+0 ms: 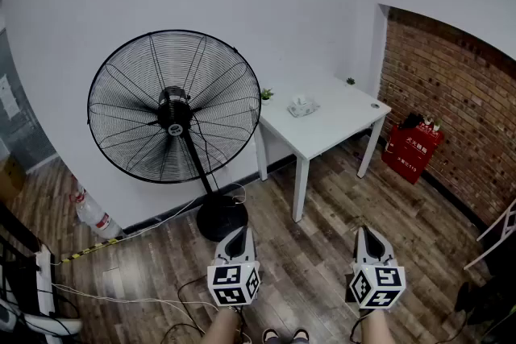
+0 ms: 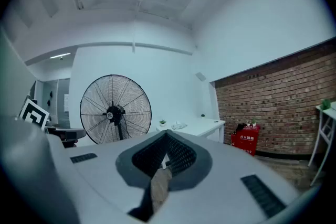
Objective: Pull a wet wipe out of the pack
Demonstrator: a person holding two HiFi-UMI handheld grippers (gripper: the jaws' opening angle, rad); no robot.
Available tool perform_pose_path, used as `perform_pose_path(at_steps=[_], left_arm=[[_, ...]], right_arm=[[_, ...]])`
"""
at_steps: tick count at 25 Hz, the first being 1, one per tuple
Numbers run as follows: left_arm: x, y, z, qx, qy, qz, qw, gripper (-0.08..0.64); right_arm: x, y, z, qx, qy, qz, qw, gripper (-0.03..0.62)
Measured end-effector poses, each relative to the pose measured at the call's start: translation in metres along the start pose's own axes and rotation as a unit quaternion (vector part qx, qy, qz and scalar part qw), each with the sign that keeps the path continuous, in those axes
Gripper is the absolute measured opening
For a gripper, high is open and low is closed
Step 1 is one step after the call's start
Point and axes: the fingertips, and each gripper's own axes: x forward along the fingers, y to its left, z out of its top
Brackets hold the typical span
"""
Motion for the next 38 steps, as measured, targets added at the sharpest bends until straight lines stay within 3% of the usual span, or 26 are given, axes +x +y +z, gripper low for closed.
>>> perform_pose_path(at_steps=[21, 38], left_arm=[[0.000, -0.011, -0.006, 0.003, 0.004, -0.001, 1.0000, 0.000], [0.017, 0.013, 0.003, 0.022, 0.002, -0.014, 0.9997, 0.000]], right_arm=[[-0.009, -0.014, -0.008, 0.018, 0.004, -0.007, 1.000, 0.002], [0.011, -0.001, -0.009, 0.032, 0.002, -0.027, 0.999, 0.092]])
